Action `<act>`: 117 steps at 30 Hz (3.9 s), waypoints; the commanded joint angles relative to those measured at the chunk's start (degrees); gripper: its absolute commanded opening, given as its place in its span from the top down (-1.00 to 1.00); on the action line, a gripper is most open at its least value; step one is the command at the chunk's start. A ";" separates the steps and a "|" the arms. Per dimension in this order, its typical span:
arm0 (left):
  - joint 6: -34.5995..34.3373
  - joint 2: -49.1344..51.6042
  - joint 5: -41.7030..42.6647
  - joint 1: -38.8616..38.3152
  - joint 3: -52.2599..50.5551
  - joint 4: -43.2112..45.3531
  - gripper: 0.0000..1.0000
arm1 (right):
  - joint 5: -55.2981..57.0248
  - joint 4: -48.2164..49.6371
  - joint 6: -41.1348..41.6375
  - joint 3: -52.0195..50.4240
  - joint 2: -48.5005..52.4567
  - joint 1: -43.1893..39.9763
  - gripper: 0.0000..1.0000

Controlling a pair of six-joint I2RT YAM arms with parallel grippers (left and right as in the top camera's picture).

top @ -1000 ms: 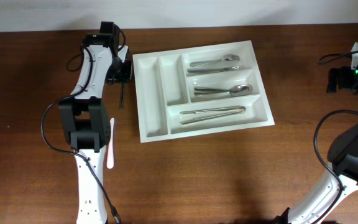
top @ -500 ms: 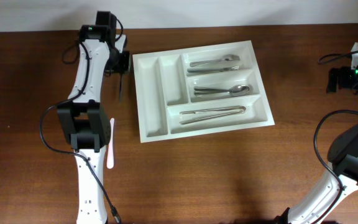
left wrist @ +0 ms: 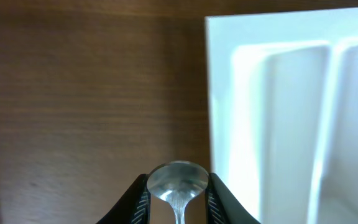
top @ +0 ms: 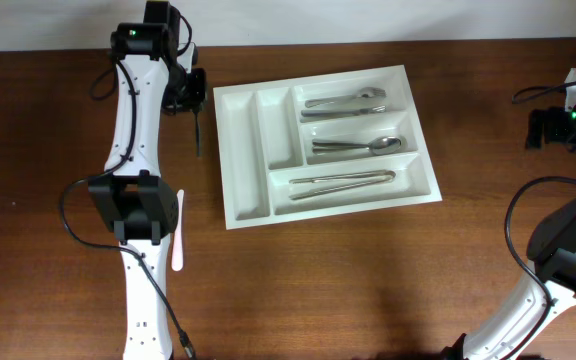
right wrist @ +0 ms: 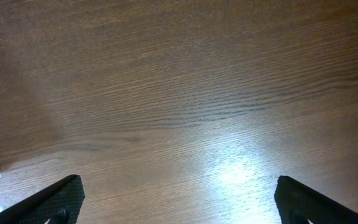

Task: Pack container
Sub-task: 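Lower the spoon into the tray's narrow left compartment and release, then move the left gripper back over the remaining small spoon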

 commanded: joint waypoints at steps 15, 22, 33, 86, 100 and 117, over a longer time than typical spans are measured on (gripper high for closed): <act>-5.73 0.59 4.66 -6.51 1.55 -1.70 0.56 | -0.35 0.04 0.61 -0.35 0.31 -0.33 -0.97; -7.28 0.59 0.98 -8.68 1.55 -1.14 0.55 | -0.35 0.04 0.61 -0.35 0.31 -0.33 -0.97; -8.87 0.59 0.13 -8.74 1.55 0.20 0.31 | -0.35 0.02 0.61 -0.35 0.31 -0.33 -0.97; 2.29 0.59 -16.33 9.81 -5.92 -7.56 -0.64 | -0.35 0.04 0.61 -0.35 0.31 -0.33 -0.97; 1.55 0.96 -11.58 13.53 -7.37 -5.73 -0.64 | -0.35 0.04 0.61 -0.35 0.31 -0.33 -0.97; 4.92 2.47 -11.30 13.90 -7.48 -3.61 -0.64 | -0.35 0.04 0.61 -0.35 0.31 -0.33 -0.97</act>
